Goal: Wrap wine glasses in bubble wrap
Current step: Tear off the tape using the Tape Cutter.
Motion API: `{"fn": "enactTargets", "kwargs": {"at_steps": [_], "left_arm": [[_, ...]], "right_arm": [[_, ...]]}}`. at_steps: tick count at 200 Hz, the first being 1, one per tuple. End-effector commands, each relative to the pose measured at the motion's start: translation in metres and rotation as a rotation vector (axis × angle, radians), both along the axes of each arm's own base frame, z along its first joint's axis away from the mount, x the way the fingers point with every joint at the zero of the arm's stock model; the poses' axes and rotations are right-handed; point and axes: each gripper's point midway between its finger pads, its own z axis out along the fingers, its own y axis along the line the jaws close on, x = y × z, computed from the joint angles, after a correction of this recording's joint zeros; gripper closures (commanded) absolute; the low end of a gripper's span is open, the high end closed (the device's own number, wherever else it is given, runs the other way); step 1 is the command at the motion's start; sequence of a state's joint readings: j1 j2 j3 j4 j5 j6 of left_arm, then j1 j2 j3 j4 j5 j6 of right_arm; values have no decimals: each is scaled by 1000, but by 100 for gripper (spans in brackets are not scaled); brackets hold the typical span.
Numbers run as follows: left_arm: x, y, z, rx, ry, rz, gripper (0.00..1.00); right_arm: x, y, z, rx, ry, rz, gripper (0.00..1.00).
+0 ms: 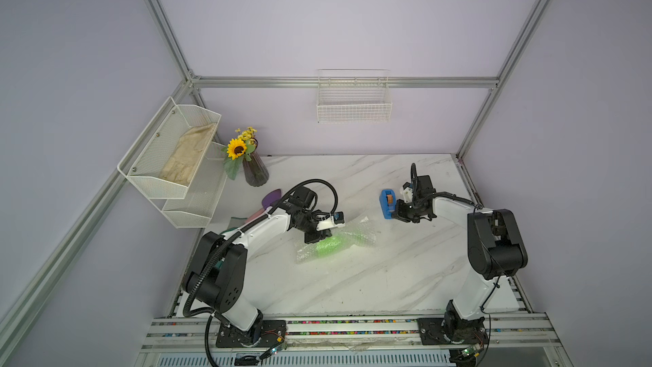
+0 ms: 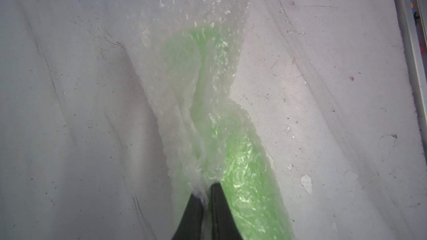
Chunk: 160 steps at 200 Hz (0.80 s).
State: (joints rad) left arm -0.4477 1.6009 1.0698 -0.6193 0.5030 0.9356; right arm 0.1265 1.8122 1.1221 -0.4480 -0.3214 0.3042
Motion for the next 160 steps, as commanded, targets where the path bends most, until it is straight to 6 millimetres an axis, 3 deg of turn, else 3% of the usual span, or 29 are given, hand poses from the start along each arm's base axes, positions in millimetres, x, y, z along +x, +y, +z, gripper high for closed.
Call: {"fn": "enactTargets", "kwargs": {"at_steps": [1,24,38,56,80,105,131,149,154,160], "left_arm": [[-16,8,-21,80,87,-11,89],[-14,8,-21,84,86,-10,89],[-14,8,-19,82,82,-9,89],[-15,8,-18,78,80,-13,89],[-14,8,-16,80,69,-10,90],[-12,7,-12,68,54,-11,90],[-14,4,-9,46,58,-19,91],[-15,0,-7,19,56,-28,91],[-16,-1,-6,10,52,-33,91],[-16,-2,-5,-2,48,-38,92]], "right_arm": [[-27,-41,-34,-222,164,-85,100],[-33,-56,-42,-321,208,-94,100],[-30,-61,-32,-363,180,-111,100],[-25,-50,-13,-312,141,-99,100],[-20,-28,37,-233,42,-63,100],[-20,18,100,-35,-118,51,100],[-37,64,158,132,-265,193,100],[-50,83,191,237,-363,261,100],[-53,88,191,268,-364,279,100],[-60,93,208,311,-413,304,100]]}}
